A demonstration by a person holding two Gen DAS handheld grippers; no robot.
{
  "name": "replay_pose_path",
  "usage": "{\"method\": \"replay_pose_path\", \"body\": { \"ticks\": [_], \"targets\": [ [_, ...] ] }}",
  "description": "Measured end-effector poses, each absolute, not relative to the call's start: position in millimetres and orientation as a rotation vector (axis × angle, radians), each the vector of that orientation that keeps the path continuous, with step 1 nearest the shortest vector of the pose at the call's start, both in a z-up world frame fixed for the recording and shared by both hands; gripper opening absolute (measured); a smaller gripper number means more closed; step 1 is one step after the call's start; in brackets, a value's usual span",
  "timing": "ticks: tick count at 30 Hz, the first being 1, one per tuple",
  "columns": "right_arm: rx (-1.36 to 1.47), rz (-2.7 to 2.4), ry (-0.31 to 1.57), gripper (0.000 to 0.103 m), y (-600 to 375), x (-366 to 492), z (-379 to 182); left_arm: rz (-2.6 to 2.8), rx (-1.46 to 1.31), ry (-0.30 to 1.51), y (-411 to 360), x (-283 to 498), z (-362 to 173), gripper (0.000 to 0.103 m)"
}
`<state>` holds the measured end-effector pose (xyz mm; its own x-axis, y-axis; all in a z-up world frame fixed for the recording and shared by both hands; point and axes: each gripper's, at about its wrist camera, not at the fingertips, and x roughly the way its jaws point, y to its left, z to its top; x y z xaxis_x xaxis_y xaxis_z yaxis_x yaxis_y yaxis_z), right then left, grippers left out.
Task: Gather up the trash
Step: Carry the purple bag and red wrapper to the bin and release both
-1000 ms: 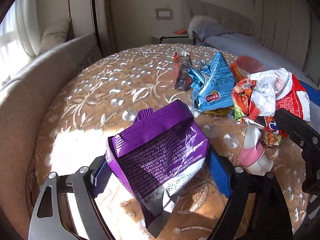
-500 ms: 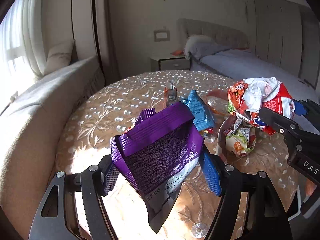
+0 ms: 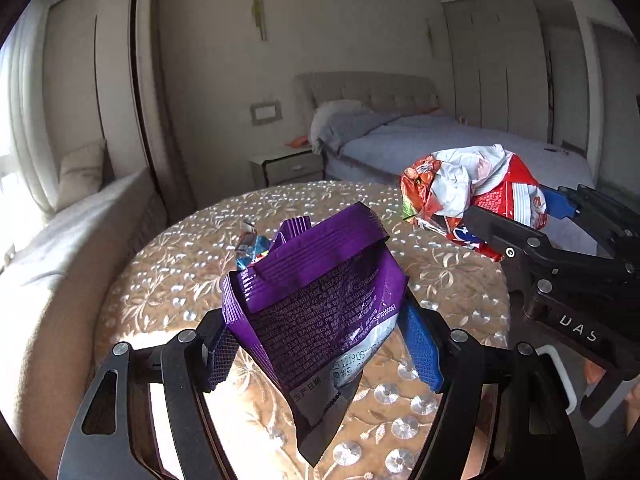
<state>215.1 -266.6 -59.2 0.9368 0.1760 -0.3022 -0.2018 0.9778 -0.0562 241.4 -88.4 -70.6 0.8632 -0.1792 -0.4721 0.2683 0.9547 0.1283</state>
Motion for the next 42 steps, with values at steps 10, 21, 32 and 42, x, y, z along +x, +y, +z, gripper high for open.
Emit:
{"method": "replay_pose_path", "body": {
  "ticks": [10, 21, 32, 42],
  "targets": [
    [-0.086, 0.029, 0.337, 0.057, -339, 173, -79, -0.452, 0.302, 0.5, -184, 216, -93, 0.07],
    [-0.08, -0.18, 0.585, 0.057, -427, 132, -164, -0.772, 0.49, 0.634, -303, 203, -178, 0.07],
    [-0.118, -0.238, 0.918, 0.057, -488, 124, -305, -0.989, 0.826, 0.839, -402, 206, -311, 0.07],
    [-0.098, -0.128, 1.067, 0.058, -512, 117, -376, -1.04, 0.877, 1.008, -435, 219, -371, 0.073]
  ]
}}
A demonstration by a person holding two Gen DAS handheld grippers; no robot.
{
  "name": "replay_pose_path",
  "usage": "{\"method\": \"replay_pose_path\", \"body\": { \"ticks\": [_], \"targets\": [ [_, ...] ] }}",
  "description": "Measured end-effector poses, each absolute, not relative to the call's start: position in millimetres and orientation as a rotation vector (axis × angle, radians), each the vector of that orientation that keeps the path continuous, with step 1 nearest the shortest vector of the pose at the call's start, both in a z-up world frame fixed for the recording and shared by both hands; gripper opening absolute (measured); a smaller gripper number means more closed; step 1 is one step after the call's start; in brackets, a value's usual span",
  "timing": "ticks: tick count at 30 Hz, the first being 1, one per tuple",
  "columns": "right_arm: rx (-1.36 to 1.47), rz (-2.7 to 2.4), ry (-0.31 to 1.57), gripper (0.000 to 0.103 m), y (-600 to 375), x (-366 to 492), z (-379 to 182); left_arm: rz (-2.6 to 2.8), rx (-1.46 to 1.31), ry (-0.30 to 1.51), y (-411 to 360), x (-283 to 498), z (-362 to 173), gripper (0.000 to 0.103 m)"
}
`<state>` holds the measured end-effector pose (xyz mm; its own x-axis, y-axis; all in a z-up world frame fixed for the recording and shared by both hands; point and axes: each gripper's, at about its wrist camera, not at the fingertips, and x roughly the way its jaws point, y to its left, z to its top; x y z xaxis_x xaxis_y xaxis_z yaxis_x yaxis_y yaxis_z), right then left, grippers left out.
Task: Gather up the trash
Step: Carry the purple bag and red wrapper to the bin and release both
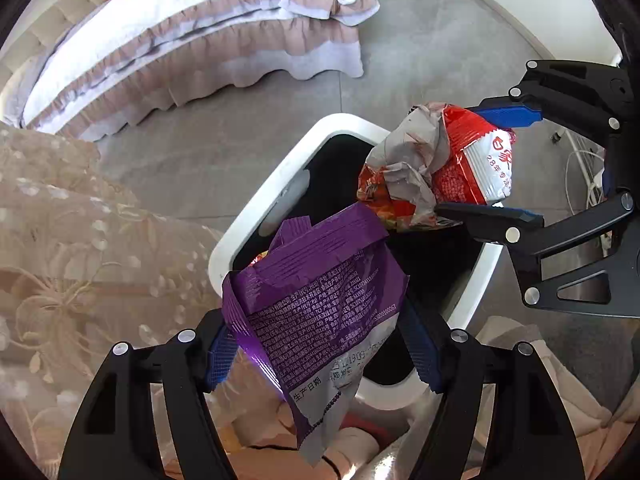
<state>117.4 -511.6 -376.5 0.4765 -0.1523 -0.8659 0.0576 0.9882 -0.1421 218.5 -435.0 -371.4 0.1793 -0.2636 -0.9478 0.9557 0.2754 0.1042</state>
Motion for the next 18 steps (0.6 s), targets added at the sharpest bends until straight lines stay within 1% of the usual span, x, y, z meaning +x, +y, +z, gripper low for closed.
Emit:
{"method": "replay_pose_path", "body": {
  "ticks": [1, 2, 3, 7, 13, 18],
  "targets": [
    [-0.092, -0.113, 1.086, 0.069, -513, 118, -381, -1.038, 0.865, 1.028, -438, 222, -376, 0.076],
    [-0.092, -0.101, 1.099, 0.082, -514, 117, -383, -1.037, 0.846, 1.058, -440, 225, -381, 0.087],
    [-0.106, -0.104, 1.089, 0.099, -514, 115, -385, -1.038, 0.825, 1.091, -441, 229, -385, 0.098],
    [-0.101, -0.109, 1.119, 0.099, -520, 115, -393, -1.065, 0.801, 1.134, -444, 229, -394, 0.098],
    [-0.106, -0.135, 1.084, 0.099, -522, 115, -384, -1.092, 0.801, 1.079, -441, 220, -380, 0.098],
    [-0.142, -0.147, 1.037, 0.099, -519, 115, -365, -1.076, 0.796, 1.013, -438, 220, -360, 0.098]
  ]
}}
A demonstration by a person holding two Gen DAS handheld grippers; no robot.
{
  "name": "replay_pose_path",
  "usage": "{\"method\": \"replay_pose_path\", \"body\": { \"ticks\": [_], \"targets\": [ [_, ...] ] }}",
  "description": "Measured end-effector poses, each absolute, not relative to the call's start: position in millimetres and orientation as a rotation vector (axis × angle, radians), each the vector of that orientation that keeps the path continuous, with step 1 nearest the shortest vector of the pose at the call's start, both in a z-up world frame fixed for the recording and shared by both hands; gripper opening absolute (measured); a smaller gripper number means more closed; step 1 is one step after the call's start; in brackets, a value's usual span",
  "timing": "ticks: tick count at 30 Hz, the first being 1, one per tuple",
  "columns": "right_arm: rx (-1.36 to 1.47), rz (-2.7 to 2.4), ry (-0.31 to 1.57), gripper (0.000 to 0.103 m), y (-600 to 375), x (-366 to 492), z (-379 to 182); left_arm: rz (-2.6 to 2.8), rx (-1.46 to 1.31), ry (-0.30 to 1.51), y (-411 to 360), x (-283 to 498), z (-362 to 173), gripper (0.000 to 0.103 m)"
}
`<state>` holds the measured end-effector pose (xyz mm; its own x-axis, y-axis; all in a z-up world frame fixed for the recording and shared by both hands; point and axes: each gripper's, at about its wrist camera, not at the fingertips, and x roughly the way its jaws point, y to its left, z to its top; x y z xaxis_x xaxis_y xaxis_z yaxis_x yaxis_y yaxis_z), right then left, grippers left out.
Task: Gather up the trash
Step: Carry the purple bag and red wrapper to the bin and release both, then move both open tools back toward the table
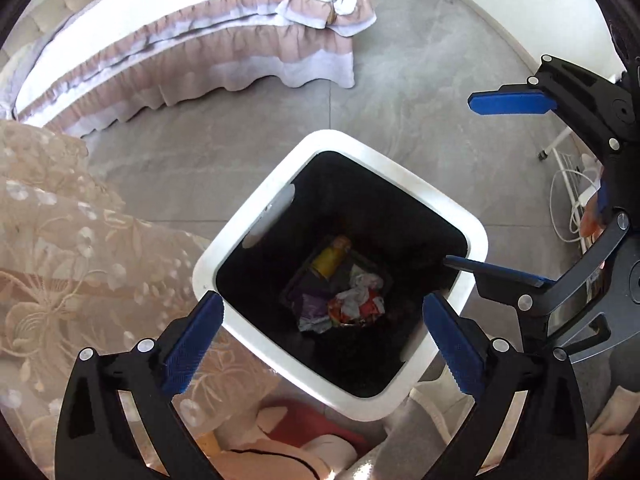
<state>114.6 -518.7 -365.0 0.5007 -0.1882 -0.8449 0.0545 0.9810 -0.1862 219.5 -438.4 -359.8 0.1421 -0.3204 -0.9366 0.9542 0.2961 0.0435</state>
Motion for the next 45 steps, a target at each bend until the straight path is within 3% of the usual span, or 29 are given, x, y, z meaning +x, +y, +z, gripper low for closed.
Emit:
{"method": "replay_pose_path", "body": {
  "ticks": [10, 23, 32, 45],
  "targets": [
    [-0.168, -0.178, 0.864, 0.099, -503, 113, -292, -0.981, 0.649, 0.814, -404, 214, -277, 0.098],
    [-0.156, -0.054, 0.568, 0.099, -448, 144, -183, -0.68, 0.431, 0.565, -299, 220, -161, 0.098],
    [-0.129, 0.084, 0.425, 0.099, -398, 176, -144, -0.449, 0.279, 0.52, -219, 246, -128, 0.098],
    [-0.165, 0.229, 0.367, 0.099, -328, 228, -124, -0.252, 0.152, 0.533, -129, 270, -115, 0.098]
  ]
}}
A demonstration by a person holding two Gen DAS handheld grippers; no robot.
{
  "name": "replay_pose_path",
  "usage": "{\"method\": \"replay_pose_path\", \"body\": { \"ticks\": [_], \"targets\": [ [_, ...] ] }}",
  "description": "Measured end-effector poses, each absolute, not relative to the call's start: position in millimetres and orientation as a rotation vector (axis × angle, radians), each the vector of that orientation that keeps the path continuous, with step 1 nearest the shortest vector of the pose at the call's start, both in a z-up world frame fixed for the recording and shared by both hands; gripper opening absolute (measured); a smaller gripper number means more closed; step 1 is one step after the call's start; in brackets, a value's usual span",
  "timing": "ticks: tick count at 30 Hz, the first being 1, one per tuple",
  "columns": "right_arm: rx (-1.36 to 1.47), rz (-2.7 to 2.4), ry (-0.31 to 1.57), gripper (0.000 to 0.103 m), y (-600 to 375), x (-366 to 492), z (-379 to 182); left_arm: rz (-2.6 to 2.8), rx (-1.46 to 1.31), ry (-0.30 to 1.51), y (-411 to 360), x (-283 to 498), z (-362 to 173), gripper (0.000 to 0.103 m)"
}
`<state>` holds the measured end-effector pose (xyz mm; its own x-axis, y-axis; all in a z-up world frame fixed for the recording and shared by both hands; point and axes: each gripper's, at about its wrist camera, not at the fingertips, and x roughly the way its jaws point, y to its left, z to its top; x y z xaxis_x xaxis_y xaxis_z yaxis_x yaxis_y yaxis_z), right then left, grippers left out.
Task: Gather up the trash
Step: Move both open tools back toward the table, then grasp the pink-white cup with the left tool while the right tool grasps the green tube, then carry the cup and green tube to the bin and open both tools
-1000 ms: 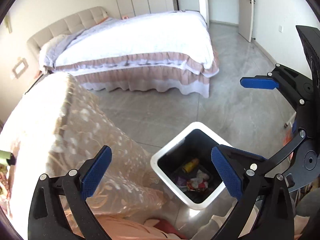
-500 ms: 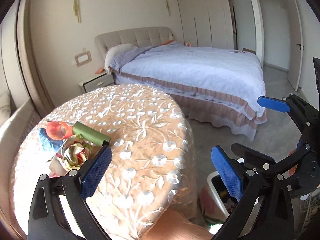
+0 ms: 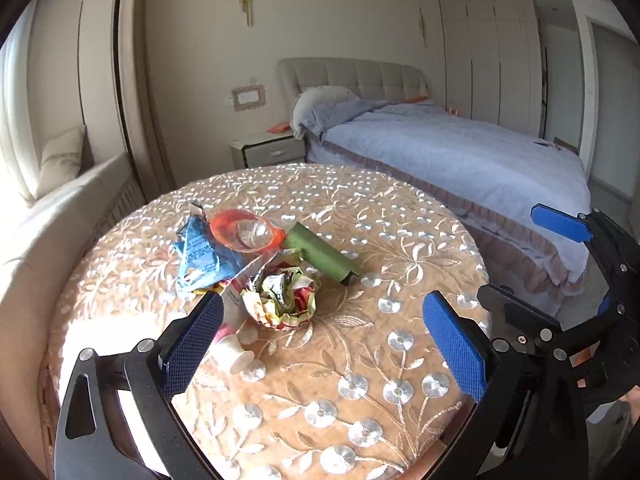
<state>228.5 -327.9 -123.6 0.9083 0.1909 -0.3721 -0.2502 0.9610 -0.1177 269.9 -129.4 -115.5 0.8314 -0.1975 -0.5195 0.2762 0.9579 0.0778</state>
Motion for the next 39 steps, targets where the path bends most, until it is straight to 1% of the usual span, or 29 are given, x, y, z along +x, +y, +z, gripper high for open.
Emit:
{"method": "replay_pose_path", "body": {
  "ticks": [6, 11, 12, 16, 18, 19, 20, 21, 22, 23, 28, 31, 39],
  "targets": [
    [-0.183, 0.27, 0.409, 0.099, -308, 263, -127, -0.166, 0.121, 0.622, -96, 298, -130, 0.098],
    [-0.29, 0.262, 0.513, 0.099, -285, 311, -142, -0.189, 0.043, 0.793, -64, 345, -159, 0.096],
    [-0.301, 0.26, 0.539, 0.099, -283, 321, -145, -0.203, 0.028, 0.821, -59, 353, -165, 0.092],
    [-0.3, 0.296, 0.672, 0.099, -272, 366, -158, -0.22, 0.01, 0.902, -51, 375, -184, 0.08],
    [-0.312, 0.308, 0.715, 0.098, -266, 380, -163, -0.228, 0.011, 0.925, -48, 381, -189, 0.065],
    [-0.323, 0.322, 0.726, 0.088, -263, 385, -166, -0.233, 0.014, 0.935, -49, 385, -192, 0.059],
    [-0.337, 0.336, 0.744, 0.081, -259, 389, -169, -0.224, 0.04, 0.918, -50, 385, -192, 0.051],
    [-0.336, 0.352, 0.763, 0.069, -257, 392, -172, -0.224, 0.057, 0.913, -51, 385, -192, 0.04],
    [-0.324, 0.378, 0.783, 0.049, -254, 393, -176, -0.225, 0.062, 0.908, -52, 386, -192, 0.033],
    [-0.326, 0.379, 0.792, 0.037, -252, 392, -178, -0.212, 0.065, 0.905, -52, 386, -191, 0.029],
    [-0.282, 0.372, 0.738, 0.032, -262, 375, -171, -0.203, 0.034, 0.859, -45, 377, -184, 0.028],
    [-0.249, 0.36, 0.705, 0.031, -272, 363, -159, -0.194, 0.037, 0.813, -44, 364, -170, 0.025],
    [-0.213, 0.321, 0.661, 0.031, -297, 330, -140, -0.173, 0.075, 0.755, -53, 336, -149, 0.023]
  ]
}}
